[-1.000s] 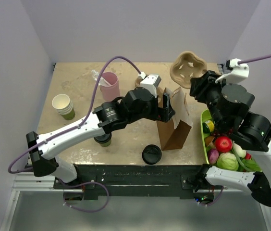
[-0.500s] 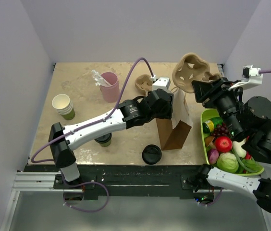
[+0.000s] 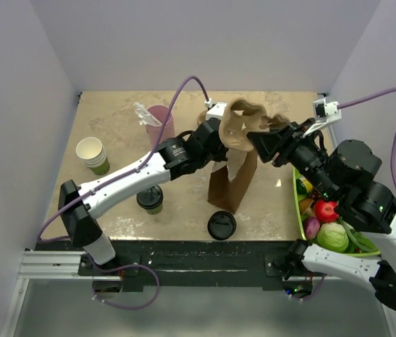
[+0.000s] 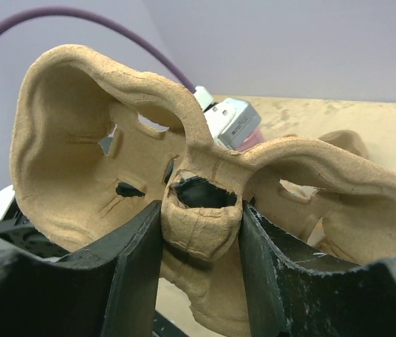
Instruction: Pack the takeout coffee
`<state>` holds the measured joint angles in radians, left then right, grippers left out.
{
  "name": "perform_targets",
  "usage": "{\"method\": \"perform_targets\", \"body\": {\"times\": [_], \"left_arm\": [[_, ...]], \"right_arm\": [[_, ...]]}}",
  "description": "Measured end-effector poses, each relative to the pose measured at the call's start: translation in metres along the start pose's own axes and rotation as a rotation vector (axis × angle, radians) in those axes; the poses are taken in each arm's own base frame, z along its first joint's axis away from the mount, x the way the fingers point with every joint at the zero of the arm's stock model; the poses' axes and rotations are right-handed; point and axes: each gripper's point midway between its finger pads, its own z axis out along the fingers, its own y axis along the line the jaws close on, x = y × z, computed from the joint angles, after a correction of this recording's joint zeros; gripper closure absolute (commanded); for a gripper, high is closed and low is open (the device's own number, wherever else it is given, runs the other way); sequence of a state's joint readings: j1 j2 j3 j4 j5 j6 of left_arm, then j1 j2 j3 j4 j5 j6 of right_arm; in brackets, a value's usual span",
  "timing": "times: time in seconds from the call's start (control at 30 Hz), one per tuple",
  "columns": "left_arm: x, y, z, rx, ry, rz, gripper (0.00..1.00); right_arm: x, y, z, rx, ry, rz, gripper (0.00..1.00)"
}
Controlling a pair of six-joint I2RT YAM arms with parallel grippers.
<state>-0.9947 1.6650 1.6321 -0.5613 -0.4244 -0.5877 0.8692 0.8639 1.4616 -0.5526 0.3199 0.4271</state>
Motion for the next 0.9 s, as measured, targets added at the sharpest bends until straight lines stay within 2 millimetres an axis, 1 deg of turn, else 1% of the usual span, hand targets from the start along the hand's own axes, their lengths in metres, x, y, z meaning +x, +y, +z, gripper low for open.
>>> {"method": "perform_targets", "body": {"times": [0.1,0.23,0.3,0.43,0.5,0.57,0.67,0.8,0.9], "left_arm": [[-0.016,0.001,-0.015,0.03,-0.049,0.073,1.0],[-0.041,0.003,-0.042,0.065,-0.128,0.175,1.0],[-0.054,0.008,-0.056,0.067,-0.172,0.216,1.0],[-0.077,0.022,-0.08,0.03,-0.246,0.269,1.0],[-0.084,0.028,-0.088,0.014,-0.27,0.297,1.0],[-0.088,0.032,-0.094,0.006,-0.281,0.323,1.0],[-0.087,0.034,-0.097,0.002,-0.277,0.348,1.0],[-0.079,0.035,-0.099,0.023,-0.245,0.365,1.0],[-0.069,0.037,-0.107,0.059,-0.227,0.373,1.0]], "right_arm": [[0.002,0.012,0.002,-0.063,0.003,0.005,0.54],[-0.002,0.038,0.001,-0.203,-0.008,0.0,0.53],[-0.005,0.054,-0.002,-0.295,-0.012,-0.012,0.53],[-0.006,0.076,-0.008,-0.425,-0.016,-0.024,0.53],[-0.003,0.086,-0.011,-0.486,-0.009,-0.027,0.53],[-0.001,0.097,-0.012,-0.55,-0.002,-0.029,0.52],[-0.001,0.115,-0.015,-0.659,0.0,-0.022,0.52],[0.004,0.13,-0.014,-0.749,0.009,-0.011,0.52],[0.013,0.138,-0.007,-0.798,0.027,-0.009,0.52]]}}
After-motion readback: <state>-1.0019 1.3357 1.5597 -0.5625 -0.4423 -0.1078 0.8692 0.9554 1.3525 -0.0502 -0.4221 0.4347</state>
